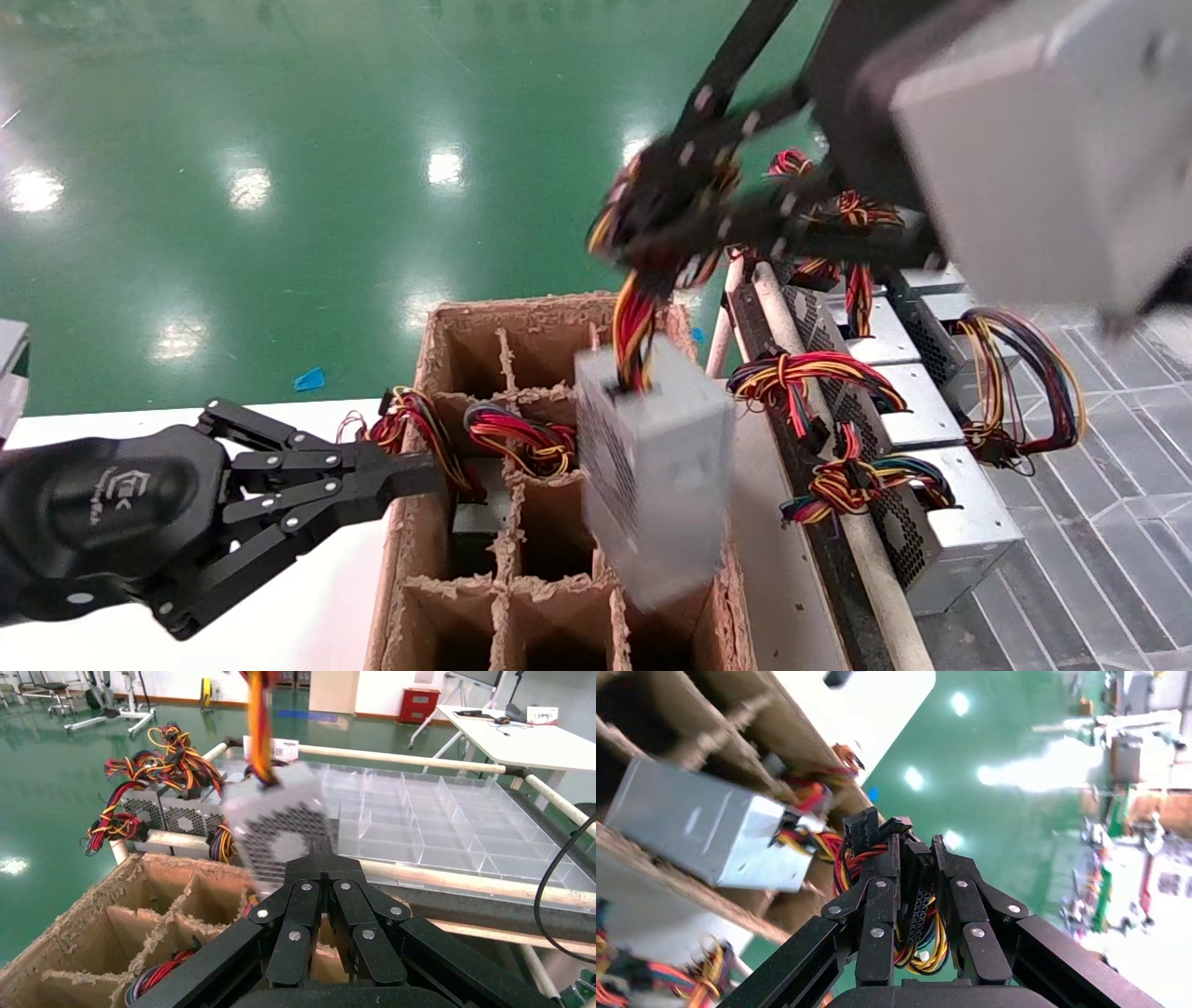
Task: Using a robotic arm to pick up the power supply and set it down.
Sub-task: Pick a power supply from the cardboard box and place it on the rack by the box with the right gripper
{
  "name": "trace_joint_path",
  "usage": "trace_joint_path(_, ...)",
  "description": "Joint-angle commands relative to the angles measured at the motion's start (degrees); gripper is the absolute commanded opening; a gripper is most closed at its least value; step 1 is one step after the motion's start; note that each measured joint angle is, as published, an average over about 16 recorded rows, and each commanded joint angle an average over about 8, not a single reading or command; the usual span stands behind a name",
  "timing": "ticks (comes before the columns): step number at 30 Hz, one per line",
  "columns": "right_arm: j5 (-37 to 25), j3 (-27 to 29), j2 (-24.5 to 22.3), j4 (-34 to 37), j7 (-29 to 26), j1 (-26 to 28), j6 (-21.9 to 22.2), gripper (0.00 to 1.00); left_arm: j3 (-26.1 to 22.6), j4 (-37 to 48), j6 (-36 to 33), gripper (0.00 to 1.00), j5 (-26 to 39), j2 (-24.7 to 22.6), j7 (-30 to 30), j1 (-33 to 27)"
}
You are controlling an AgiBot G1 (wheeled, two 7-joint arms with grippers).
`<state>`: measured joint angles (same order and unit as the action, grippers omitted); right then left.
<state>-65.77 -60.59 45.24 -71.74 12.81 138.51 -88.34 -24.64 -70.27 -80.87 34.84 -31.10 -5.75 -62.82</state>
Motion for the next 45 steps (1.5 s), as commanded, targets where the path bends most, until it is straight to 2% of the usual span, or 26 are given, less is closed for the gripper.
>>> trace_joint_path(1,-0.61,0.27,-0.27,0.76,0.77,1.13,0.23,0.00,0.00,0.00,0.00,0.00,0.00,0.00,0.00,0.00)
trace_joint_path(14,-8.06,0.42,2.08,21.26,15.93,8.03,0.63,0.00,0.00,0.00,0.00,0.00,0.00,0.00,0.00,0.00)
trace_joint_path(21,-17.79,-1.89,4.05,32.74,23.42,13.31,4.81,0.00,0.00,0.00,0.00,0.00,0.00,0.00,0.00,0.00)
trace_joint_path(25,-19.95,-2.28,4.40,39.82,26.69,14.82,6.31,0.00,0.00,0.00,0.00,0.00,0.00,0.00,0.00,0.00)
trace_joint_path(37,-22.26,-3.06,3.57,58.07,34.84,15.03,9.63,0.00,0.00,0.00,0.00,0.00,0.00,0.00,0.00,0.00)
trace_joint_path(45,-22.31,-3.17,2.35,65.97,38.25,11.38,10.90,0.00,0.00,0.00,0.00,0.00,0.00,0.00,0.00,0.00)
